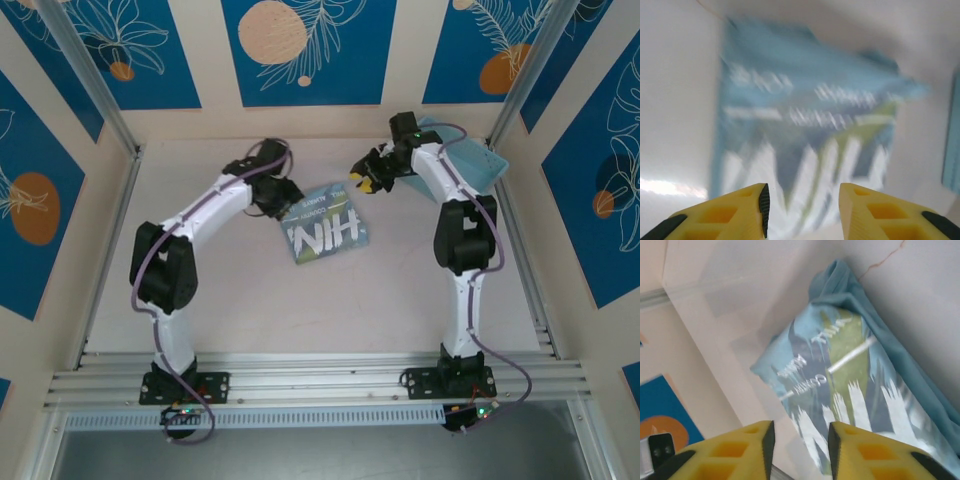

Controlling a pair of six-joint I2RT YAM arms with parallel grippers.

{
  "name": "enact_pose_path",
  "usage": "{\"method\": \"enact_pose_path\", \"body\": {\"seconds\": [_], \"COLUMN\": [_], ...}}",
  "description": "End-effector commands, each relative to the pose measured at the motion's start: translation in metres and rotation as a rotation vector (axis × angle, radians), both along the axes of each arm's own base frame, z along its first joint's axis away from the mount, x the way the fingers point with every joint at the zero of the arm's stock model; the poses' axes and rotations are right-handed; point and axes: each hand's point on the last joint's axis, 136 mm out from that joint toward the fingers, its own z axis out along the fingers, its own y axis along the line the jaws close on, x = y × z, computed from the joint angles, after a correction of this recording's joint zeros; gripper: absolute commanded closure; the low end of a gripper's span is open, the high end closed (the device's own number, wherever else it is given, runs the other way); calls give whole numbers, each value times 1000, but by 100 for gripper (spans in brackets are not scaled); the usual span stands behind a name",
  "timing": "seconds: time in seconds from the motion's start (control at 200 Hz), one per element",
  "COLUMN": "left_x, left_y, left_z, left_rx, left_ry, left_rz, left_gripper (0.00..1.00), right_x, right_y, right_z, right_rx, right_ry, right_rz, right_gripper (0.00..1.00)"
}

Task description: Fold and stack the t-shirts

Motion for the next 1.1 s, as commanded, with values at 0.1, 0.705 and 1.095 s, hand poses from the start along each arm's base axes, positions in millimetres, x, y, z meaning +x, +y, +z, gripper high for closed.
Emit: {"method": "enact_pose_path", "body": {"seconds": [0.1,0.705,1.095], "left_x": [-45,-44,-12], "left_y": [-73,-96,-50], "left_z": [-15,-91,-115], "left_rx": [-136,-269,-216], "left_ry": [112,141,105], "left_rz": [186,720,886], "left_gripper": [58,39,70], "right_x": [-30,-147,-154], "right_y": [-14,-35,-37], "right_z": [7,45,57], "right_rx": [-18,144,132], "right_ry": [-43,-39,-62], "right_rz": [-13,-34,-33], "right_gripper": [75,66,66]}}
